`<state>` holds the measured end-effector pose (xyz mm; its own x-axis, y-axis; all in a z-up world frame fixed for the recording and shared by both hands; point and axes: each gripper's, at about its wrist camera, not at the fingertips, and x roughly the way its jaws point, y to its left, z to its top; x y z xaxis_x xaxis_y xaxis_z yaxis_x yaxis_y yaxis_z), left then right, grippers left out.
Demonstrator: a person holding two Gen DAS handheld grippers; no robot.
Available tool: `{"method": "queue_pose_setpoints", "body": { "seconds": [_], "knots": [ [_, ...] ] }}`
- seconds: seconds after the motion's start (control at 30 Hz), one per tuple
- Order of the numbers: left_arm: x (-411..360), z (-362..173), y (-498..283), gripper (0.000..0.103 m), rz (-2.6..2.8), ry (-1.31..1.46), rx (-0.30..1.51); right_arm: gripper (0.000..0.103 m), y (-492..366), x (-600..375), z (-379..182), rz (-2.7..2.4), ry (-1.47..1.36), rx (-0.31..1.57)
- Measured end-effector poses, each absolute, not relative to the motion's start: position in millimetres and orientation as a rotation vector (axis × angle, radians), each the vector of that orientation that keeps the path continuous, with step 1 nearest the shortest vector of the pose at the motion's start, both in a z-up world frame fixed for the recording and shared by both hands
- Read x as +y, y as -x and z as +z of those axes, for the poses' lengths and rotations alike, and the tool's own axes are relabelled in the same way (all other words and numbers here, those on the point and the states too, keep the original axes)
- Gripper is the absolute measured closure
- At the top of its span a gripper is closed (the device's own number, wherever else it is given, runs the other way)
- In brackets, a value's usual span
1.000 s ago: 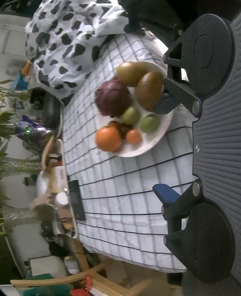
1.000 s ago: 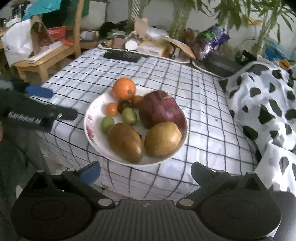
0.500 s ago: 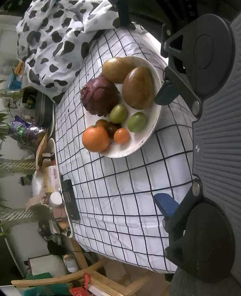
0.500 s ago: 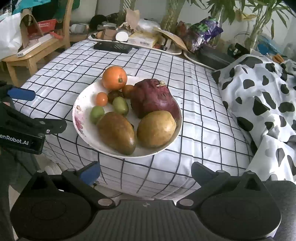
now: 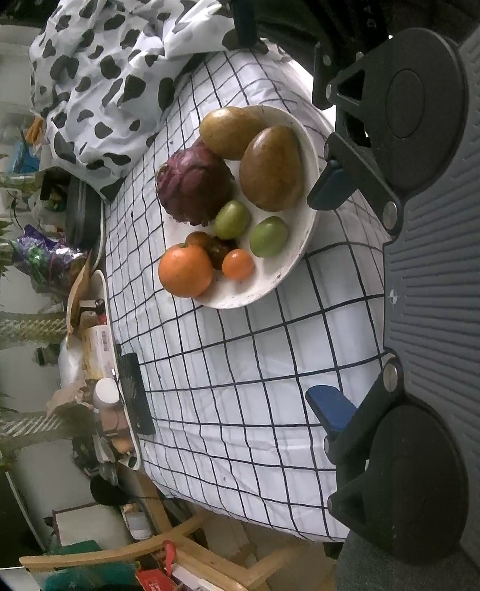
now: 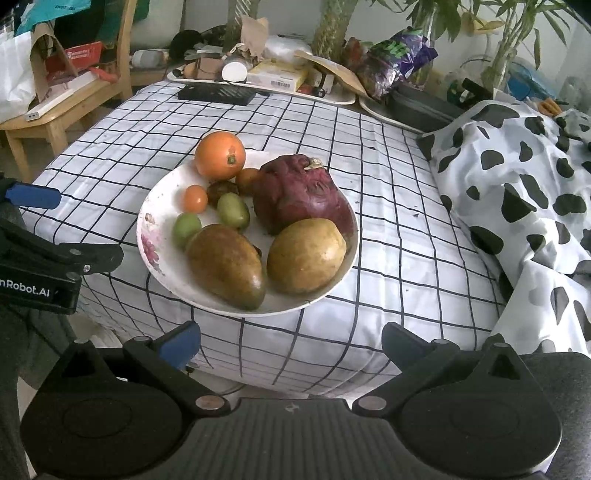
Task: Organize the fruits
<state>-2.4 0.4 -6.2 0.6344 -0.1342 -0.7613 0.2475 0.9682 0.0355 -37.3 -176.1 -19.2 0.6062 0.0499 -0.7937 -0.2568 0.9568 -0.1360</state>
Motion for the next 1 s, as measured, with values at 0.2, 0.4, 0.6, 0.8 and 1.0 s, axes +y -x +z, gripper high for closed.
{"method": "queue_pose_setpoints", "body": {
  "seconds": [0.2,0.4,0.6,0.8,1.0],
  "knots": [
    [-1.2,-7.5,2.4,0.0,-0.217,-0.152,0.862,0.0,37.2,-175.8,-19.3,0.178,0.253,0.904],
    [-2.6,-7.5,3.1,0.0,-0.22,-0.158,0.861,0.0,37.2,-175.7,-19.5,0.178,0.253,0.902],
    [-4.7,-7.6,3.9,0.0,-0.23,-0.171,0.857,0.0,37.2,-175.7,-19.5,0.178,0.255,0.902],
    [-4.1,-7.0,3.8,0.0,-0.228,-0.168,0.856,0.0,37.2,-175.4,-19.7,0.178,0.255,0.902],
    [-3.3,-6.5,4.6,0.0,-0.228,-0.173,0.851,0.0,37.2,-175.1,-19.8,0.177,0.256,0.903]
  ]
}}
